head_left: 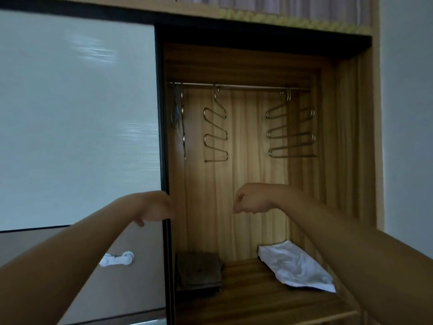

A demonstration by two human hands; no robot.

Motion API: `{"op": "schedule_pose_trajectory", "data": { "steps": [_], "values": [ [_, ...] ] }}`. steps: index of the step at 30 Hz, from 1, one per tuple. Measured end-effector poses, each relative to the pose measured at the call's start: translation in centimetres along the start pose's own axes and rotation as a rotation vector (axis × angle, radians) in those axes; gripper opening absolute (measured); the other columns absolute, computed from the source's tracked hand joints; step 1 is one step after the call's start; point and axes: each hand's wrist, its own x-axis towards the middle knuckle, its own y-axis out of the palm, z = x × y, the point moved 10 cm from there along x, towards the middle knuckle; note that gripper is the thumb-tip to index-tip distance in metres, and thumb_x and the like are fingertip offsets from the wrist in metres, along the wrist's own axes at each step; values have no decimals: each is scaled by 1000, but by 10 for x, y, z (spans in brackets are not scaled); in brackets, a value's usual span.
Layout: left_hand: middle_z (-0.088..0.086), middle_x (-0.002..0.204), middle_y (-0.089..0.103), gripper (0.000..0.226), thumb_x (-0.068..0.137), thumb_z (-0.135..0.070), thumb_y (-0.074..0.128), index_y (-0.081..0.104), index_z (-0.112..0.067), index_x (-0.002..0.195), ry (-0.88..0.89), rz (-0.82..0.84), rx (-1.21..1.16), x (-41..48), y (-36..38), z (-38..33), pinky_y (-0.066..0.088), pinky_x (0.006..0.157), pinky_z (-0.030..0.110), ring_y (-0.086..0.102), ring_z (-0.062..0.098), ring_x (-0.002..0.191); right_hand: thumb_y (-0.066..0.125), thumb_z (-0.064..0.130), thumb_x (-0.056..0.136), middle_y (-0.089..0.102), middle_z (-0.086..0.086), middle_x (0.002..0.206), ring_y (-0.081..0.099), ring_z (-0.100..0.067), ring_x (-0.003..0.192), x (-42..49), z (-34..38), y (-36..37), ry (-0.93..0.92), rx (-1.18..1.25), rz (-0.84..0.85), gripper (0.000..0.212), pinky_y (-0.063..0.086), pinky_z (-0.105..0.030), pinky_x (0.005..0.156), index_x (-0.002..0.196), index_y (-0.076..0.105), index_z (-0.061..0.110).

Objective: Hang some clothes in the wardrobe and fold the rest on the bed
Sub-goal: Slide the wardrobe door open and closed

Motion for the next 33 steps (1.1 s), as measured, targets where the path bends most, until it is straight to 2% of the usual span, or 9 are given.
{"op": "schedule_pose_trajectory", "data": {
  "steps": [3,6,9,17,20,22,24,28,33],
  "values": [
    [3,127,56,41,94,-42,60,57,-24,131,18,-16,30,-12,-7,-5,53,59,27,60,22,95,66,55,90,71,-12,105,65,-22,86,-3,5,-8,-4,1,-13,38,52,-36,75,100,70,19],
    [-1,114,59,30,94,-42,58,62,-26,119,50,-46,85,-23,-15,-11,47,47,21,57,14,72,65,56,90,71,-8,103,68,-23,93,-6,5,-9,4,-4,-11,38,53,-36,75,102,68,20],
    [-6,104,58,22,93,-45,58,64,-31,109,43,-69,98,-32,-20,-13,48,48,22,53,12,68,65,55,90,71,-12,109,69,-28,101,-8,7,-10,-6,-6,-17,41,53,-35,74,106,69,17],
    [-3,87,57,30,94,-40,57,65,-21,116,6,-68,137,-42,-19,-13,45,49,22,53,15,61,64,56,90,69,-7,108,67,-23,98,-10,6,-9,-26,9,-22,41,54,-36,77,109,67,20],
    [6,126,59,45,96,-44,57,59,-18,133,45,-133,202,-32,-20,-9,53,68,26,62,21,89,65,57,90,66,-2,106,65,-22,95,-1,5,-1,-25,48,-16,44,51,-33,72,111,66,18],
    [9,148,41,62,95,-46,60,43,-21,150,55,-247,253,-19,-25,2,49,96,35,53,27,124,63,59,90,63,1,112,59,-16,94,10,14,4,-50,39,-29,49,47,-29,71,117,65,18],
    [11,162,19,77,93,-46,64,27,-25,157,38,-334,294,-4,-28,16,42,110,46,34,34,143,58,65,91,60,-1,132,57,-15,108,26,27,10,-85,15,-55,60,45,-28,80,129,61,19],
    [6,167,-19,92,93,-39,68,6,-31,161,23,-430,390,27,-38,40,35,115,54,-5,32,155,49,78,88,32,-9,162,38,-27,144,69,60,26,-118,-5,-70,97,37,-38,111,158,26,15],
    [8,162,-33,102,92,-29,70,-7,-27,160,39,-552,634,53,-64,57,24,120,55,-20,32,152,57,68,90,25,-10,165,36,-27,146,125,109,51,-164,143,-115,101,37,-42,115,161,10,14]
  ]
}}
